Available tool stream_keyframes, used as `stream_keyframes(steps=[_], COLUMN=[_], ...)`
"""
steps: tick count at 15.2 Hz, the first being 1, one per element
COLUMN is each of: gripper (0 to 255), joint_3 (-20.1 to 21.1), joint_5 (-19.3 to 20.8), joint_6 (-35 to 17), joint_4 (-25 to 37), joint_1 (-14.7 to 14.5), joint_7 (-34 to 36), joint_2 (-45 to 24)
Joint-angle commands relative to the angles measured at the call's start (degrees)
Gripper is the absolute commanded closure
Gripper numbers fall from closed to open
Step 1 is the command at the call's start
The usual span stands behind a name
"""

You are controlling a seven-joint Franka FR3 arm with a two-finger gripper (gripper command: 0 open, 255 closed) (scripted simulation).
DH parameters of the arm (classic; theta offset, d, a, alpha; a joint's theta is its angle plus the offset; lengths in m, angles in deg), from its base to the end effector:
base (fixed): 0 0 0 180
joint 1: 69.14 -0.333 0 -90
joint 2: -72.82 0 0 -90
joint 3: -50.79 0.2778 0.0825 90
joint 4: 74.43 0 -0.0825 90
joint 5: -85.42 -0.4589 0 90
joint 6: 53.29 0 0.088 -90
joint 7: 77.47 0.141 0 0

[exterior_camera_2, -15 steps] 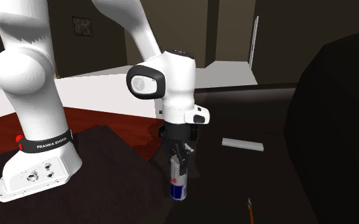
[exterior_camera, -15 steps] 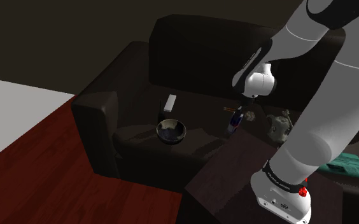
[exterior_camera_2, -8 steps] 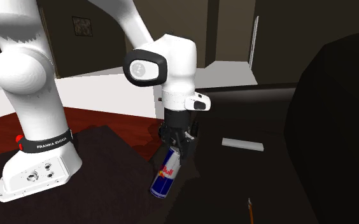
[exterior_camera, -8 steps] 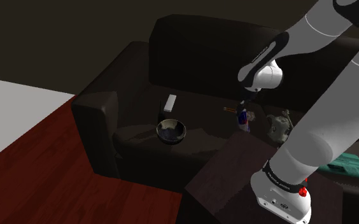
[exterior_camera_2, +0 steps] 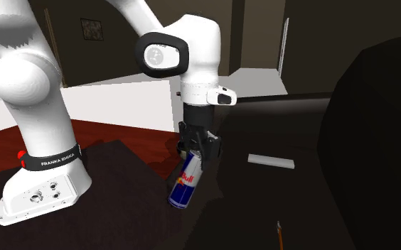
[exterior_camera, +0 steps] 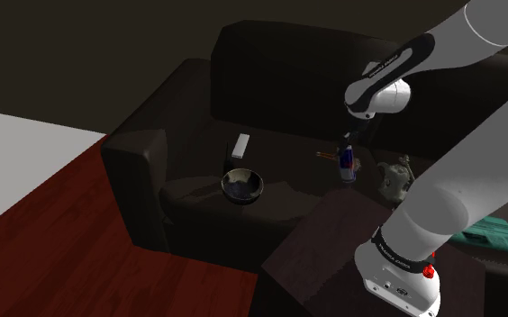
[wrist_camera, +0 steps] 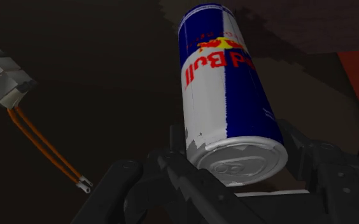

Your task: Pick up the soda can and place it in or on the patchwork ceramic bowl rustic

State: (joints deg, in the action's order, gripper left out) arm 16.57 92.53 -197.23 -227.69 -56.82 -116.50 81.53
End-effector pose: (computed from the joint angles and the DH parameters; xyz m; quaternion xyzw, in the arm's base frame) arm 0.3252 -0.3179 0.1409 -0.9998 0.0113 0.0071 0.0161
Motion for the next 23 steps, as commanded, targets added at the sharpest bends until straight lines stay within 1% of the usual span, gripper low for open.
stream_keyframes(steps=[1, 9, 10, 16, 23], gripper=[255, 255, 255, 255, 255], joint_3=[0.41, 2.26, 2.32, 8.99, 15.92], joint_5=[1.46, 4.39, 4.44, 1.73, -2.58], joint_6=[1.93, 9.92, 10.12, 11.18, 12.28], joint_4=[0.11, 2.13, 2.19, 2.13, 5.4], joint_1=[0.52, 1.96, 2.0, -2.66, -8.66], joint_7=[1.1, 3.57, 3.61, 12.75, 22.09], joint_2=[2.0, 8.39, 8.53, 9.21, 6.7])
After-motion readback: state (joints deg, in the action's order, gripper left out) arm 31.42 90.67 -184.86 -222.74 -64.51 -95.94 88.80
